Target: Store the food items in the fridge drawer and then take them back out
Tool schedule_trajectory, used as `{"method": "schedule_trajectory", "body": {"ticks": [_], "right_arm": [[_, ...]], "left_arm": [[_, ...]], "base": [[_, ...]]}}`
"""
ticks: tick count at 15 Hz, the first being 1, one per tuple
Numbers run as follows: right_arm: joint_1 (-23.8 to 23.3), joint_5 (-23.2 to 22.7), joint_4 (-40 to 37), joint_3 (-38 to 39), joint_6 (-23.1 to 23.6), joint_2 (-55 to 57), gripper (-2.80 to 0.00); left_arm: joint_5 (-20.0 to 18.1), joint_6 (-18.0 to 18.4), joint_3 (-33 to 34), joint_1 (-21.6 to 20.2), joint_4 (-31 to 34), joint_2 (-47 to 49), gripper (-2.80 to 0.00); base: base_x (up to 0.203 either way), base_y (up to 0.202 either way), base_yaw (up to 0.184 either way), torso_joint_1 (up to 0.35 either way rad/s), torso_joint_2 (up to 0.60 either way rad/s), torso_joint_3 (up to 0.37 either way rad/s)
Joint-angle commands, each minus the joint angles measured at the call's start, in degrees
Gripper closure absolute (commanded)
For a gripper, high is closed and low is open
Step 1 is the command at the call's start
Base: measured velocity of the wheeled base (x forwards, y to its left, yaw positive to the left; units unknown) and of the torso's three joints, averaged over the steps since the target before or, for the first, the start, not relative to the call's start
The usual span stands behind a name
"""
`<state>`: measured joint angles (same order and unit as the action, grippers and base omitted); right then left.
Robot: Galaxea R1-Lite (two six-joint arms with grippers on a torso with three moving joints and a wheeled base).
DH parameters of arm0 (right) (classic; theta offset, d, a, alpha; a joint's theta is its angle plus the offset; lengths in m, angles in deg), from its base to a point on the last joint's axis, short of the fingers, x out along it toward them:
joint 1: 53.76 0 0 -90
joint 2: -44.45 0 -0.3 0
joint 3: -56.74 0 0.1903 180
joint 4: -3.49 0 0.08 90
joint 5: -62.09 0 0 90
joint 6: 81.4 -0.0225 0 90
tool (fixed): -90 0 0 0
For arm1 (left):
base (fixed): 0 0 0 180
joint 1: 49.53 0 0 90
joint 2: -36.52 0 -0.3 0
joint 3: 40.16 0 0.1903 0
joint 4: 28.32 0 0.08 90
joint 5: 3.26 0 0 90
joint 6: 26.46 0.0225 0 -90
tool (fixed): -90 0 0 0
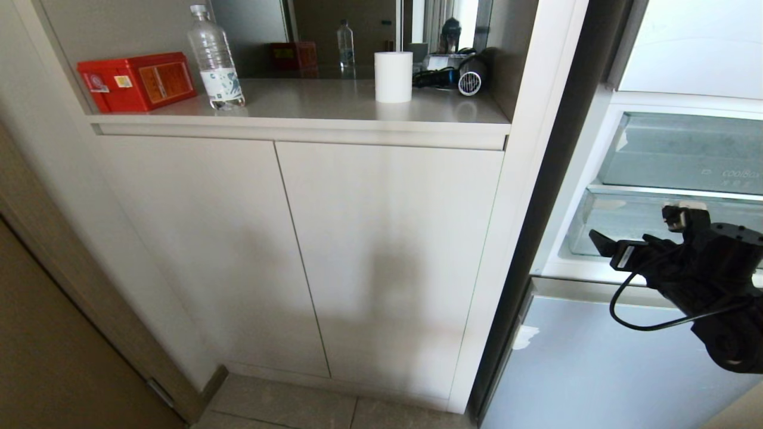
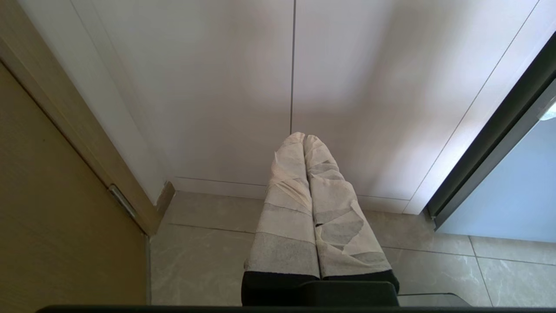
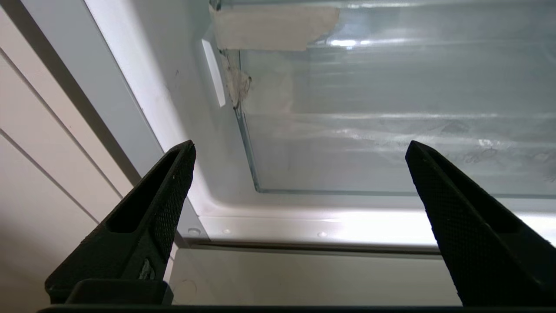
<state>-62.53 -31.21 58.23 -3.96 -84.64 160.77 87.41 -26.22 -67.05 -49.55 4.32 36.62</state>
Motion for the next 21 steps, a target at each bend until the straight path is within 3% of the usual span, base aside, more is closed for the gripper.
{"method": "schedule_trajectory", "body": {"ticks": [1,21], "right_arm": [[0.0,0.0,0.7,-0.1,0.0,0.4,-2.80],[0.9,1.5,0.7,-10.0,-0.2,6.7,-2.80]], "left_arm": [[0.0,0.0,0.0,-0.1,0.0,0.1,0.00],[0.0,0.0,0.0,0.0,0.0,0.1,0.00]], "base": [[0.000,0.000,0.000,0.000,0.00,0.000],[0.000,0.000,0.000,0.000,0.00,0.000]]}}
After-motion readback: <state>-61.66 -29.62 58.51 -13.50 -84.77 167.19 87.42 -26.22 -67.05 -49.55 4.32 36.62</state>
